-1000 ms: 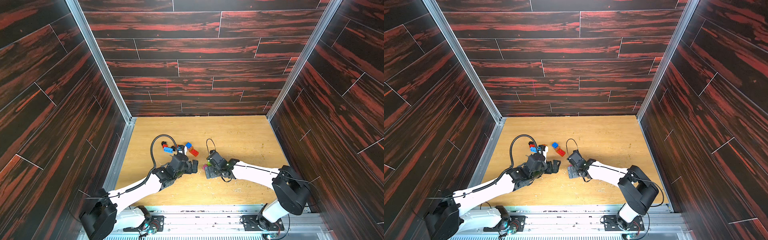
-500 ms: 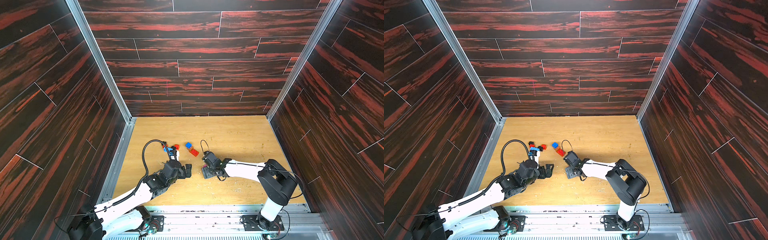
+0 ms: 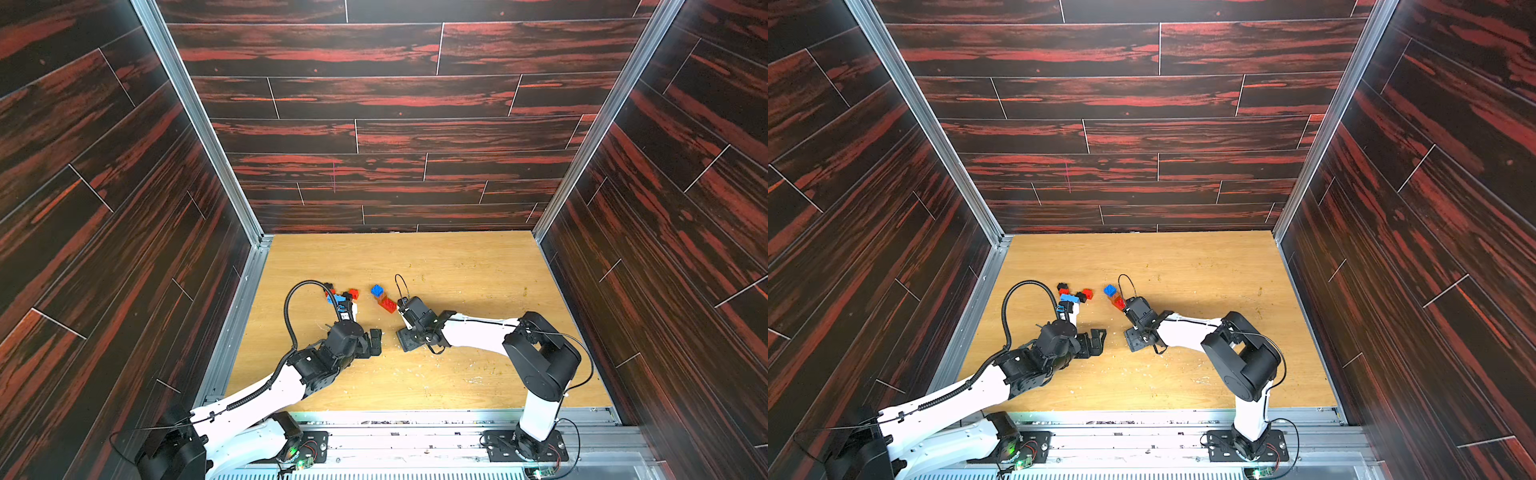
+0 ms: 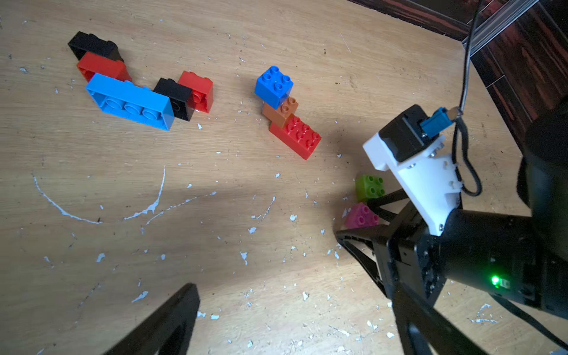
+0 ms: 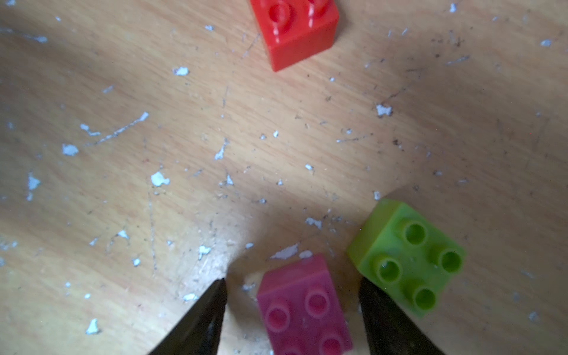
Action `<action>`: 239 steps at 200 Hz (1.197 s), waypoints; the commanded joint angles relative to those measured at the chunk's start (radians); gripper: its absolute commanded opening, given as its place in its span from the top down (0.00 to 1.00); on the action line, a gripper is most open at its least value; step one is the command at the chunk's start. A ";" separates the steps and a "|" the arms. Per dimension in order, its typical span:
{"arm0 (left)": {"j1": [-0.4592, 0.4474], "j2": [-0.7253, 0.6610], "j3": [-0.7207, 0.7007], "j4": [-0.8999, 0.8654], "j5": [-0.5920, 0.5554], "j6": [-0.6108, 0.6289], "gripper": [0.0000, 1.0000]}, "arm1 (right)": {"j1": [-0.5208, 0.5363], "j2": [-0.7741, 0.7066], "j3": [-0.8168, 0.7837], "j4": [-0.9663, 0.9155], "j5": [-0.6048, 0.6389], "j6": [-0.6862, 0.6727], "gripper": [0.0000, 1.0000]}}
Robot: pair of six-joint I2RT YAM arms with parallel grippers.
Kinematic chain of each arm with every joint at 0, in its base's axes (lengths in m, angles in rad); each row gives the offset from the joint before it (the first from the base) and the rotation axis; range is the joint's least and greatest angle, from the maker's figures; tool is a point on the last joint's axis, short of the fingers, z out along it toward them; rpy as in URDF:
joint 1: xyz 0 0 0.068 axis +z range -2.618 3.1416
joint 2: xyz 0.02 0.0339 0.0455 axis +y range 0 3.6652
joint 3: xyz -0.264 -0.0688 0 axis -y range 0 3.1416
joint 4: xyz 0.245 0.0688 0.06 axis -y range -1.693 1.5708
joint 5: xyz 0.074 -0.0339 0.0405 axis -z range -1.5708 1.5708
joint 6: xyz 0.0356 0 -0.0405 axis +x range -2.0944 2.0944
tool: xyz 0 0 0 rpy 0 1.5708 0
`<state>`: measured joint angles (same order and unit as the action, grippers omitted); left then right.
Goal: Assemble the letter v with lego
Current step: Pick up the lego brick from the center of the board.
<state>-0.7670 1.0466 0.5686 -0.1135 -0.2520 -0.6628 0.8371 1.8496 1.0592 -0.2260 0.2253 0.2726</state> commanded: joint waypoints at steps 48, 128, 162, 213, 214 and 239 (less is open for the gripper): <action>-0.003 0.001 -0.006 -0.028 -0.026 -0.027 0.00 | -0.003 0.000 -0.060 -0.043 -0.085 -0.067 0.37; -0.003 -0.008 -0.018 -0.023 -0.024 -0.045 0.00 | -0.004 -0.025 -0.091 -0.056 -0.083 -0.070 0.48; -0.003 0.001 -0.018 -0.013 -0.021 -0.053 0.00 | -0.003 -0.036 -0.113 -0.054 -0.082 -0.064 0.54; -0.002 0.018 -0.023 0.006 -0.012 -0.058 0.00 | -0.003 -0.018 -0.103 -0.047 -0.090 -0.062 0.54; -0.002 0.018 -0.023 0.006 -0.012 -0.058 0.00 | -0.003 -0.016 -0.102 -0.047 -0.090 -0.061 0.54; -0.003 0.009 -0.024 -0.002 -0.015 -0.051 0.00 | -0.004 0.004 -0.078 -0.058 -0.089 -0.057 0.72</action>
<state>-0.7670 1.0657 0.5568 -0.1120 -0.2543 -0.7155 0.8299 1.7981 0.9821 -0.1852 0.1780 0.1963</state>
